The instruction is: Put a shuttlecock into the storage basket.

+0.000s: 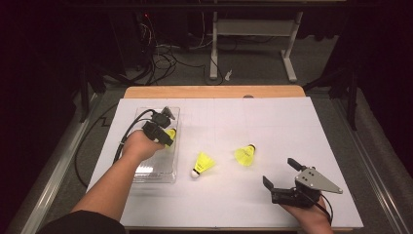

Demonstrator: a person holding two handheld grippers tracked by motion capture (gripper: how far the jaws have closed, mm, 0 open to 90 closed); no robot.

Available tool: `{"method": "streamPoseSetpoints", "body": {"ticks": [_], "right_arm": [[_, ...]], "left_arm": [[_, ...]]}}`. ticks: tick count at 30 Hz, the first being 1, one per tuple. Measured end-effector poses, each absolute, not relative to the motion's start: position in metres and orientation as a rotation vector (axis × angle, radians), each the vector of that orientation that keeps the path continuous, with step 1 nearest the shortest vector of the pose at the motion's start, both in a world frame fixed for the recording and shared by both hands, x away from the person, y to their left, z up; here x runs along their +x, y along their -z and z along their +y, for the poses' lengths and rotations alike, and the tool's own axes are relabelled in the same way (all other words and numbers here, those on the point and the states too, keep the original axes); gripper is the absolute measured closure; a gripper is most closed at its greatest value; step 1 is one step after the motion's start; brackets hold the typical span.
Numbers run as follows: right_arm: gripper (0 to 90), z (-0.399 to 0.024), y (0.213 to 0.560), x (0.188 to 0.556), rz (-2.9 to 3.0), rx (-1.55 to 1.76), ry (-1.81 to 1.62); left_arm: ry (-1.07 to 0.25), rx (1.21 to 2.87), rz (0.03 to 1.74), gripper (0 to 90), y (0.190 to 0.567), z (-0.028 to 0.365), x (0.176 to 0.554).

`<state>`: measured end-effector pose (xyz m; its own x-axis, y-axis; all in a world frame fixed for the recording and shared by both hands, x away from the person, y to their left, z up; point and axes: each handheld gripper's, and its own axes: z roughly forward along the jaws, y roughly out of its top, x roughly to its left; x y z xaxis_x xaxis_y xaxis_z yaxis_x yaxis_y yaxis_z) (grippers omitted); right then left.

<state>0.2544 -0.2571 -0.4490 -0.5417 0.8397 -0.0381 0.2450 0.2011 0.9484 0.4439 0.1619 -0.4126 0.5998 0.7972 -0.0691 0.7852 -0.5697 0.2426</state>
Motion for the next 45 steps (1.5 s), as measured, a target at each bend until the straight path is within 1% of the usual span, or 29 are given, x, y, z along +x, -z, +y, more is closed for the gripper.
{"method": "streamPoseSetpoints", "body": {"ticks": [5, 11, 13, 21, 31, 39, 45], "right_arm": [[0.0, -0.257, 0.449, 0.254, 1.911, 1.008, -1.347], [0.0, -0.257, 0.449, 0.254, 1.909, 1.011, -1.349], [0.0, -0.257, 0.449, 0.254, 1.907, 1.011, -1.35], [0.0, -0.257, 0.449, 0.254, 1.907, 1.012, -1.349], [0.0, -0.256, 0.449, 0.254, 1.908, 1.014, -1.348], [0.0, -0.256, 0.448, 0.253, 1.908, 1.01, -1.349], [0.0, -0.256, 0.448, 0.253, 1.906, 1.011, -1.348]], "left_arm": [[-0.041, 2.567, 1.301, 61.1, 0.408, 0.163, 0.441], [-0.015, 2.583, 1.289, 56.0, 0.404, 0.16, 0.436], [0.01, 2.595, 1.292, 52.7, 0.403, 0.16, 0.436], [0.008, 2.596, 1.326, 44.8, 0.395, 0.166, 0.43], [0.013, 2.588, 1.323, 37.0, 0.383, 0.175, 0.422], [0.0, 2.591, 1.308, 27.1, 0.377, 0.171, 0.411], [0.004, 2.601, 1.307, 22.4, 0.375, 0.166, 0.406]]}}
